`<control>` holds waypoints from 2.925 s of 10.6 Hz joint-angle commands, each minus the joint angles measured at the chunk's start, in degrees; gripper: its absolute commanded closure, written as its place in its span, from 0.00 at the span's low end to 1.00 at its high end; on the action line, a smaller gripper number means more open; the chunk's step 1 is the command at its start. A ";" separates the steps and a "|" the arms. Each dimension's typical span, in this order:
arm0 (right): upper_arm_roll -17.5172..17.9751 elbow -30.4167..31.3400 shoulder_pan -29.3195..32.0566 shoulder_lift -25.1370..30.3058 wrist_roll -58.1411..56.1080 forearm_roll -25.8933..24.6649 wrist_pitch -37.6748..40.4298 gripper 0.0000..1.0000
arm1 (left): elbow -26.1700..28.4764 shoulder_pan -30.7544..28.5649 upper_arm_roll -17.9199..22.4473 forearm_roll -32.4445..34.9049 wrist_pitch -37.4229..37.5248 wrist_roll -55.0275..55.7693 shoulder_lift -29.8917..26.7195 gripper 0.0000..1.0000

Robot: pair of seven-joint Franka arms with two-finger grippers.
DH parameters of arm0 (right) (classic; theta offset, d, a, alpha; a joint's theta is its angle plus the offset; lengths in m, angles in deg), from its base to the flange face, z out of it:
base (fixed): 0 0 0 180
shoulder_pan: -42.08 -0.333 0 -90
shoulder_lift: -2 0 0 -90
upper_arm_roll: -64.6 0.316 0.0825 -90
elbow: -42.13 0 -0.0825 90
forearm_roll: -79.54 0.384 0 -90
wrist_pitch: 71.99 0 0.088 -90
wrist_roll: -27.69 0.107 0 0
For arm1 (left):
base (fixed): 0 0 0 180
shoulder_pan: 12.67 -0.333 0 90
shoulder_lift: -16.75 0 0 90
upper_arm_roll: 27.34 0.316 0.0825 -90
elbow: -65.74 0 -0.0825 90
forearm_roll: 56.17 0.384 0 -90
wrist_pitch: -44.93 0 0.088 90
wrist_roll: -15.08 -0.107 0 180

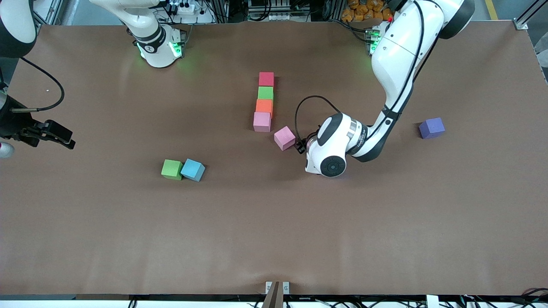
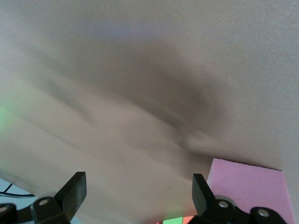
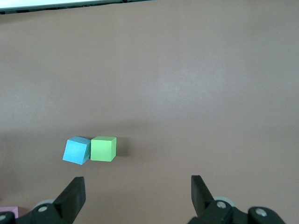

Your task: Arrange blocks into number 1

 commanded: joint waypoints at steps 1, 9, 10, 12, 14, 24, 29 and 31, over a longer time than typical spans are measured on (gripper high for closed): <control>0.02 -0.81 0.39 -0.51 -0.95 1.18 0.08 0.00 | -0.15 0.44 -0.16 -2.64 -1.19 0.20 0.14 0.00; 0.02 -0.89 0.39 -0.51 -0.95 1.18 0.17 0.00 | -1.38 3.25 -0.69 -5.02 -7.70 -0.42 -0.03 0.00; 0.02 -0.81 0.39 -0.51 -0.95 1.18 0.17 0.00 | -1.38 2.38 -0.16 -4.58 -7.61 -0.50 -0.30 0.00; 0.02 -0.81 0.39 -0.51 -1.03 1.18 0.17 0.00 | -1.30 -0.68 -0.07 -2.74 -7.27 -1.12 -0.82 0.00; 0.02 -0.81 0.39 -0.51 -0.95 1.18 0.17 0.00 | -1.12 -1.05 -0.07 -2.55 -6.48 -1.12 -1.09 0.00; -0.07 -0.89 0.56 -0.51 -1.03 2.50 0.17 0.00 | 1.00 2.37 -1.48 -4.57 -2.78 -4.80 1.11 0.00; -0.07 -0.89 0.65 -0.60 -0.95 2.68 0.17 0.00 | -0.85 3.08 -1.48 -4.67 -3.30 -5.33 1.19 0.00; -0.07 -0.89 0.65 -0.51 -1.03 2.68 0.17 0.00 | -2.52 2.99 -1.48 -4.66 -3.57 -6.12 1.11 0.00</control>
